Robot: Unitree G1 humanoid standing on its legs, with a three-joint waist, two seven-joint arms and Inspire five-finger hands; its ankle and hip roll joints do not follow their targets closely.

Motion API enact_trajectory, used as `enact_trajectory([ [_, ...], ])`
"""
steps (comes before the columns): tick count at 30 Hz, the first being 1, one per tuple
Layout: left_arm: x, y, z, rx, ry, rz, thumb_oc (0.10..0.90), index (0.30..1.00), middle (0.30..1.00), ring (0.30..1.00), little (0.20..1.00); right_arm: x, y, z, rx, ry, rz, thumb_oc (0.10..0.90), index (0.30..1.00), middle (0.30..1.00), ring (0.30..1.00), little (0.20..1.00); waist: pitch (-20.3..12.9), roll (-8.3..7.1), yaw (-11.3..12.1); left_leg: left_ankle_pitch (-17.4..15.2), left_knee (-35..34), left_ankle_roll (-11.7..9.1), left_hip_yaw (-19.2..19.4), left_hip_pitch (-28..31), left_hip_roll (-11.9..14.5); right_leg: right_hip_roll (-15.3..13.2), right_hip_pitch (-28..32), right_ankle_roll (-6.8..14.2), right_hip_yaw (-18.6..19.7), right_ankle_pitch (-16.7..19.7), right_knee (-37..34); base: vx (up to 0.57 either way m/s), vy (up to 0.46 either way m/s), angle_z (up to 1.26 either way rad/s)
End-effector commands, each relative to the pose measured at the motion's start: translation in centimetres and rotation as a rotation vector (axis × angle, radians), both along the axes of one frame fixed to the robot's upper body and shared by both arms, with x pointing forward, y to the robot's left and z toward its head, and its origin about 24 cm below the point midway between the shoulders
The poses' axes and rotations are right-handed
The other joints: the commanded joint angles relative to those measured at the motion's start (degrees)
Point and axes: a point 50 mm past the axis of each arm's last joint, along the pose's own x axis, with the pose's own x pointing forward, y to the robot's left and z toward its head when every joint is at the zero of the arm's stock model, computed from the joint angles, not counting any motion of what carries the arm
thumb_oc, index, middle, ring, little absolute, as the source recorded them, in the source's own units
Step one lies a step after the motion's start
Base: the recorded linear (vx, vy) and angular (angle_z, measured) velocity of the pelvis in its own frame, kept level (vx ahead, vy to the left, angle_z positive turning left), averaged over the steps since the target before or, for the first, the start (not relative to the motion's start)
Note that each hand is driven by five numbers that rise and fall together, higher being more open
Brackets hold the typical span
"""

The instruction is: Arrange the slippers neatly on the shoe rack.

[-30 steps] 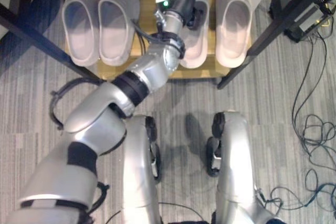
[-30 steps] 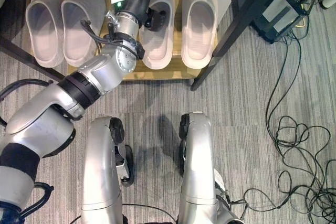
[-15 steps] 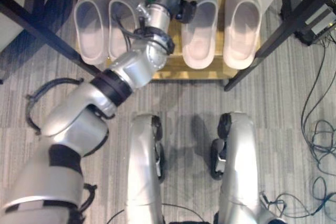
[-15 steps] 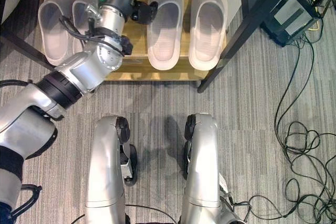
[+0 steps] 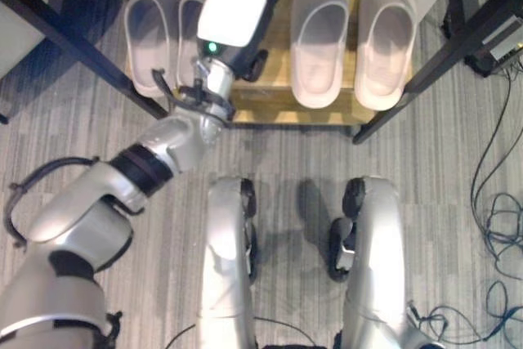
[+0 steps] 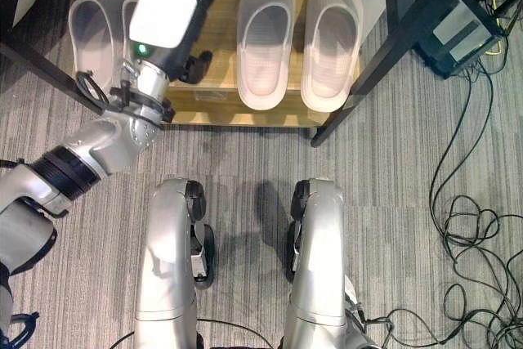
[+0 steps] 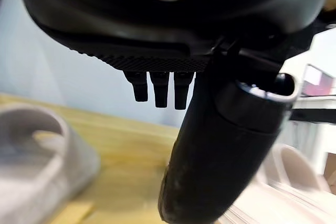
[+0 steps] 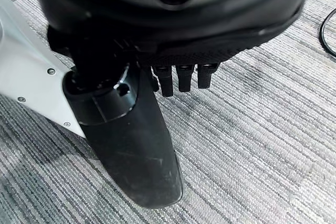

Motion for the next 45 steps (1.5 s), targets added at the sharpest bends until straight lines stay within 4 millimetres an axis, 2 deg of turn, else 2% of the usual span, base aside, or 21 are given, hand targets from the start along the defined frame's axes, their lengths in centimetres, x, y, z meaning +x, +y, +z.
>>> enact_trajectory([
  [1, -2.3, -1.8, 6.9, -0.041, -0.262, -0.108, 0.8, 0.9, 0.9, 0.9, 0.9, -0.6, 3.0, -0.3, 0.077, -0.037, 0.009, 0.8, 0.9, 0.9, 0.9, 0.9, -1.9, 1.16, 1.1, -3.4, -0.6, 2.0, -4.9, 1.0, -2.0, -1.7, 1.0, -4.8, 1.0, 0.0, -2.3, 0.0, 0.0, 0.0],
  [11, -3.0, -5.7, 6.2, -0.047, -0.235, -0.23, 0.8, 0.9, 0.9, 0.9, 0.9, -0.7, 2.7, -0.3, 0.062, -0.026, 0.041, 0.8, 0.9, 0.9, 0.9, 0.9, -1.9, 0.37, -0.2, -3.3, -0.6, 1.8, -4.9, 1.0, -2.2, -1.8, 1.0, -5.1, 0.9, -0.2, -2.6, 0.0, 0.0, 0.0],
  [20, -2.1, -5.5, 6.6, -0.049, -0.238, -0.196, 0.8, 0.9, 0.9, 0.9, 0.9, -0.9, 2.6, -0.4, 0.05, -0.018, 0.06, 0.8, 0.9, 0.9, 0.9, 0.9, -1.9, -0.13, -1.1, -2.9, -0.6, 1.5, -5.1, 1.0, -2.1, -1.7, 1.0, -5.1, 1.1, -0.1, -2.8, 0.0, 0.0, 0.0],
  [22, -2.0, -5.0, 6.7, -0.032, -0.255, -0.175, 0.8, 0.9, 0.9, 0.9, 0.9, -1.0, 2.6, -0.5, 0.042, -0.015, 0.065, 0.8, 0.9, 0.9, 0.9, 0.9, -1.9, 0.0, -1.2, -2.9, -0.6, 1.5, -5.2, 1.0, -2.1, -1.7, 1.0, -5.1, 1.1, -0.2, -2.8, 0.0, 0.0, 0.0],
  [26, -2.2, -0.7, 6.8, 0.015, -0.327, -0.066, 0.8, 0.9, 0.9, 0.9, 0.9, -1.1, 2.0, -0.4, 0.019, -0.041, 0.029, 0.8, 0.9, 0.9, 0.9, 0.9, -1.9, 0.33, -0.9, -2.5, -1.0, 1.1, -5.1, 1.0, -2.0, -1.6, 1.0, -5.2, 1.1, 0.3, -3.1, 0.0, 0.0, 0.0],
  [27, -2.2, -0.5, 6.8, 0.014, -0.326, -0.063, 0.8, 0.9, 0.9, 0.9, 0.9, -1.1, 1.9, -0.4, 0.015, -0.041, 0.032, 0.8, 0.9, 0.9, 0.9, 0.9, -1.9, 0.36, -1.2, -2.5, -1.1, 1.1, -5.0, 1.0, -2.0, -1.6, 1.0, -5.2, 1.1, 0.4, -3.1, 0.0, 0.0, 0.0],
  [29, -2.6, 1.9, 6.3, -0.054, -0.355, -0.012, 0.8, 0.9, 0.9, 0.9, 0.9, 1.9, 2.1, 1.9, -0.043, -0.197, 0.094, 0.8, 0.9, 0.9, 0.9, 0.9, -1.9, 0.54, 0.0, -2.2, -1.0, 1.1, -5.6, 1.0, -2.1, -1.6, 1.0, -5.4, 0.4, 0.4, -3.2, 0.02, -0.047, 0.01],
  [30, -2.7, 2.3, 6.2, -0.061, -0.355, -0.005, 0.8, 0.9, 0.9, 0.9, 0.9, 1.8, 2.0, 2.0, -0.053, -0.195, 0.102, 0.8, 0.9, 0.9, 0.9, 0.9, -1.9, 0.78, -0.4, -2.2, -1.0, 1.1, -5.7, 1.0, -2.0, -1.5, 1.0, -5.4, 0.4, 0.4, -3.1, 0.04, -0.09, 0.01],
  [31, -3.9, 4.5, 4.4, -0.11, -0.36, 0.013, 0.8, 0.9, 0.9, 0.9, 0.9, 4.5, 0.4, 4.8, -0.068, -0.37, 0.008, 0.8, 0.9, 0.9, 0.9, 0.9, -1.9, 0.7, 1.0, -1.4, -1.1, 0.7, -6.2, 1.0, -2.4, -1.6, 1.0, -5.7, -1.0, 1.1, -3.7, 0.02, -0.092, 0.0],
  [32, -4.8, 5.3, 3.8, -0.118, -0.363, 0.004, 0.8, 0.9, 0.9, 0.9, 0.9, 5.1, 0.0, 5.5, -0.073, -0.413, -0.019, 0.8, 0.9, 0.9, 0.9, 0.9, -1.9, 0.81, 1.3, -1.0, -1.3, 0.5, -6.3, 1.0, -2.4, -1.3, 1.0, -5.9, -1.2, 1.4, -3.9, 0.02, -0.136, -0.05],
  [33, -6.6, 6.4, 2.5, -0.142, -0.349, -0.035, 0.8, 0.9, 0.9, 0.9, 0.9, 5.8, -0.5, 6.5, -0.096, -0.459, -0.044, 0.8, 0.9, 0.9, 0.9, 0.9, -1.9, 0.64, 2.1, -0.4, -1.8, 0.2, -6.8, 1.0, -3.1, -0.8, 1.0, -6.0, -1.2, 1.6, -3.9, 0.0, -0.071, 0.01],
  [36, -9.6, 7.5, 0.3, -0.191, -0.341, -0.104, 0.8, 0.9, 0.9, 0.9, 0.9, 6.5, -1.0, 7.1, -0.114, -0.496, -0.091, 0.8, 0.9, 0.9, 0.9, 0.9, -1.9, 0.71, 3.3, 0.6, -4.2, 0.2, -7.2, 1.0, -3.7, -0.6, 1.0, -6.3, -1.5, 1.7, -5.4, 0.0, -0.048, 0.19],
  [39, -11.6, 6.8, -0.9, -0.222, -0.322, -0.216, 0.8, 0.9, 0.9, 0.9, 0.9, 7.4, -1.8, 7.9, -0.129, -0.53, -0.14, 0.8, 0.9, 0.9, 0.9, 0.9, -1.9, 0.13, 4.0, 1.8, -8.6, 0.3, -6.7, 1.0, -3.5, -1.3, 1.0, -6.0, -1.9, 2.8, -8.7, -0.02, -0.017, 0.1],
  [40, -11.7, 6.8, -0.9, -0.221, -0.323, -0.216, 0.8, 0.9, 0.9, 0.9, 0.9, 7.5, -1.8, 7.9, -0.128, -0.531, -0.139, 0.8, 0.9, 0.9, 0.9, 0.9, -1.9, 0.09, 3.9, 2.0, -8.8, 0.4, -6.7, 1.0, -3.5, -1.3, 1.0, -6.1, -1.9, 2.9, -8.9, -0.08, 0.001, 0.1],
  [41, -13.2, 6.1, -1.3, -0.237, -0.347, -0.302, 0.8, 0.9, 0.9, 0.9, 0.9, 8.0, -2.2, 8.3, -0.131, -0.556, -0.187, 0.8, 0.9, 0.9, 0.9, 0.9, -1.9, -0.09, 4.6, 3.8, -12.4, 0.5, -6.6, 1.0, -3.2, -1.9, 1.0, -5.9, -2.2, 3.8, -11.9, -0.12, -0.016, 0.12],
  [43, -13.6, 5.5, -2.0, -0.251, -0.335, -0.352, 0.8, 0.9, 0.9, 0.9, 0.9, 8.2, -2.2, 8.1, -0.122, -0.55, -0.221, 0.8, 0.9, 0.9, 0.9, 0.9, -1.9, -0.77, 5.0, 6.6, -16.7, 0.8, -6.3, 2.3, -2.4, -2.9, 2.4, -5.7, -3.3, 5.8, -16.3, -0.15, -0.033, 0.13],
  [45, -13.9, 5.3, -3.1, -0.259, -0.321, -0.372, 0.8, 0.9, 0.9, 0.9, 0.9, 7.6, -2.4, 7.3, -0.116, -0.515, -0.259, 0.8, 0.9, 0.9, 0.9, 0.9, -3.9, -1.07, 5.6, 8.8, -22.4, 0.9, -6.1, 5.9, -1.1, -3.9, 6.3, -5.4, -4.5, 7.5, -22.5, -0.11, -0.03, 0.11],
])
